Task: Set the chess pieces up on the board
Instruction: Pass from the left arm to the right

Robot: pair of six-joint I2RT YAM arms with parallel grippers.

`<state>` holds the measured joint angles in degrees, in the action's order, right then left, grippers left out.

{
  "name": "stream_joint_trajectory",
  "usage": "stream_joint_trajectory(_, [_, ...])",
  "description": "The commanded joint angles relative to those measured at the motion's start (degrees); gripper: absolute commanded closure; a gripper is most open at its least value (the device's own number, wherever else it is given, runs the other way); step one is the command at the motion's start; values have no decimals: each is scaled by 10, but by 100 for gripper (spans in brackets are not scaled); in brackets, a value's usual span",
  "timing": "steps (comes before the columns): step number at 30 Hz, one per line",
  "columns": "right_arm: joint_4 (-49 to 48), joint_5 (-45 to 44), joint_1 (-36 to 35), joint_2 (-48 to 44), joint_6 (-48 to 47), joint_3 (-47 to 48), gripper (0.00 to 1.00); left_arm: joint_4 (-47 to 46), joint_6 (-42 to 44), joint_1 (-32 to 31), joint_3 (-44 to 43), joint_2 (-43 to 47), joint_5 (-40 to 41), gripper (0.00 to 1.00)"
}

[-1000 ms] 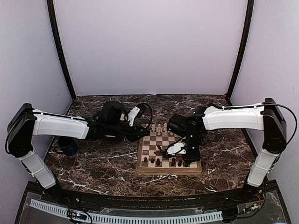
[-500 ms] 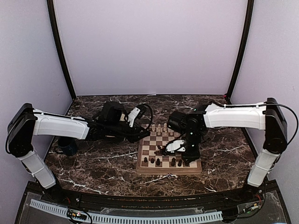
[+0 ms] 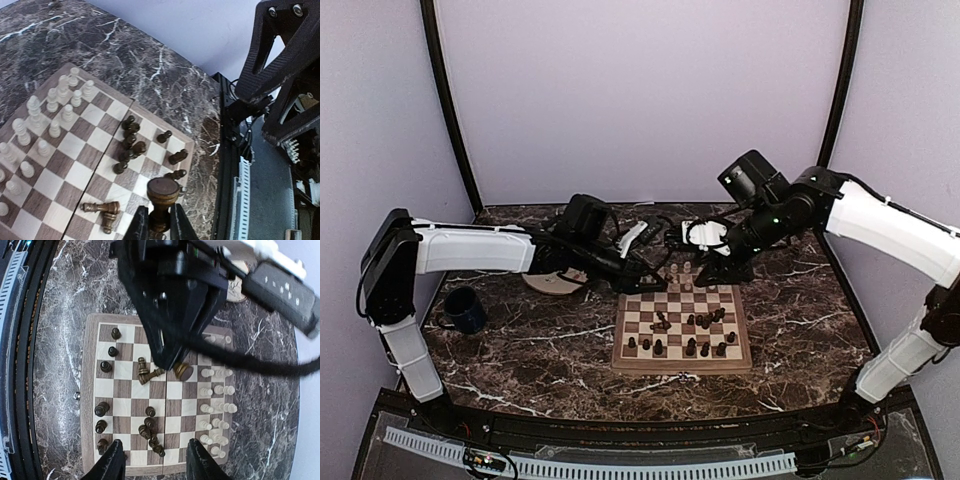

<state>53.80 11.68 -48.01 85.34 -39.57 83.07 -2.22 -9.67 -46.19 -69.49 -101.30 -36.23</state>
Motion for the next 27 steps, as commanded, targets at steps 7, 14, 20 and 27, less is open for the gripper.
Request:
stream_joint_trajectory(7, [-59,-49,-34,41,-103,15,55,105,-48,3,-103,-55,-189,99])
stream_joint_trajectory(14, [-41,-90,-67,63,-144,29,52,132,-63,3,-138,-80,-230,98])
stream_joint_trajectory(20, [-34,-117,-87,79,-158,25,54,134,-73,3,-139,-82,-241,97])
stream_joint_trajectory(27, [-28,-138,-102,91,-160,19,69,132,-76,3,-137,-84,-250,97])
